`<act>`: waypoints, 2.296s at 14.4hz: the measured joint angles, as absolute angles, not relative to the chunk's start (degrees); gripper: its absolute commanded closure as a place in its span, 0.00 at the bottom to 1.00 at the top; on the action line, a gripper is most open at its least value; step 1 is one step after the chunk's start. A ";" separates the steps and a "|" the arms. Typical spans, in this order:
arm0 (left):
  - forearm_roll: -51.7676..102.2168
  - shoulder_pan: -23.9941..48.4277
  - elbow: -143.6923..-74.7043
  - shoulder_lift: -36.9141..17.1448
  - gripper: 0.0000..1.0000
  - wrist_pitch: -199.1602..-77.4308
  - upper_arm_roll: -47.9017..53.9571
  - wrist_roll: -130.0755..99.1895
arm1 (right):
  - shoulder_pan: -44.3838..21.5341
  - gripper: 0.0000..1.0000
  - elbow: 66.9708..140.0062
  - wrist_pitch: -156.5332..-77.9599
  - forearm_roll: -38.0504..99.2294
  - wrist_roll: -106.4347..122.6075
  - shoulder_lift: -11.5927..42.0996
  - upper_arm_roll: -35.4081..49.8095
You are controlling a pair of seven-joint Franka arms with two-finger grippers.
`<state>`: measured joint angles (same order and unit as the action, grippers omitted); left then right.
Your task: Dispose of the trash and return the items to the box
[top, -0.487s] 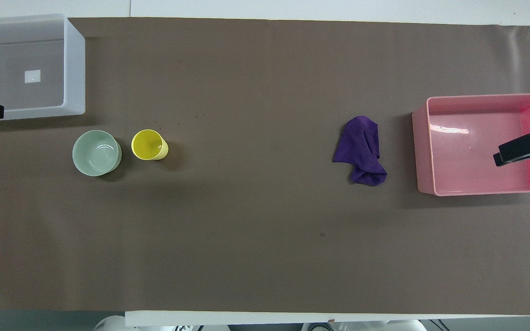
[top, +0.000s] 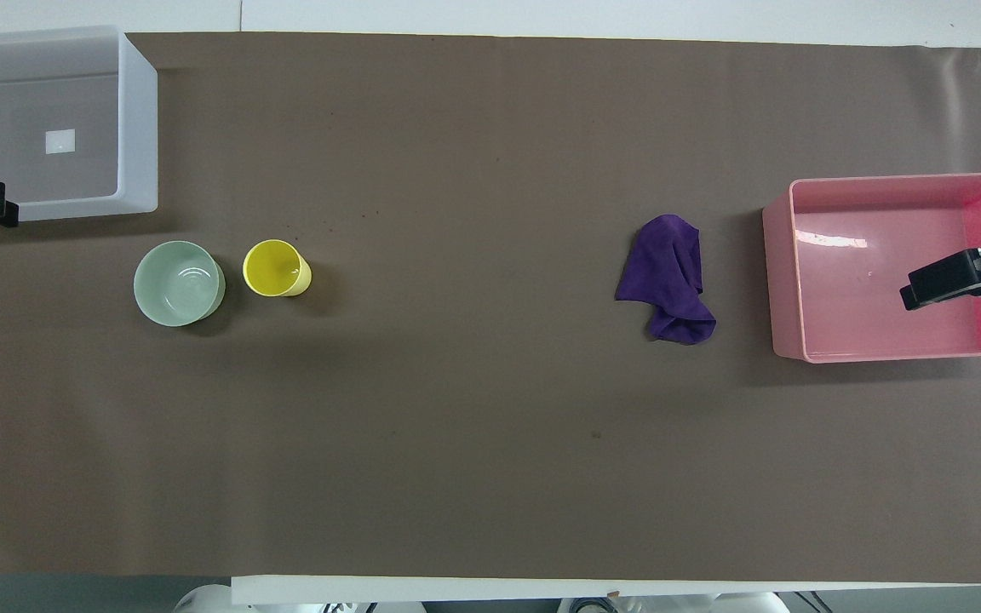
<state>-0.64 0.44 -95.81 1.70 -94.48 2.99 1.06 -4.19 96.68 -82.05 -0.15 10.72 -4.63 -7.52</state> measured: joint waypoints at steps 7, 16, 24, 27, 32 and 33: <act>-0.49 0.51 -126.42 5.35 0.00 -124.23 3.04 -3.12 | -8.21 0.01 98.14 -89.40 0.57 9.80 -3.24 -7.41; -0.45 0.46 -132.41 -3.50 0.82 -140.01 2.90 -3.40 | -15.18 0.00 106.73 -108.58 3.88 8.09 5.95 -7.33; -0.38 0.28 -128.72 -2.88 1.00 -134.25 2.58 -4.39 | -19.79 0.01 115.80 -130.68 3.90 7.90 15.33 -7.33; -0.20 -0.57 -115.89 0.52 1.00 -117.51 2.37 -4.73 | -20.98 0.62 116.42 -134.45 3.90 6.98 18.63 -7.32; 3.44 -6.22 -93.93 -3.23 1.00 -103.16 2.04 -4.79 | -20.71 1.00 116.46 -133.89 3.90 6.88 17.97 -7.68; 3.86 -7.40 -92.44 -6.22 1.00 -104.43 1.97 -4.79 | -20.64 1.00 116.44 -133.89 3.90 6.88 17.90 -7.72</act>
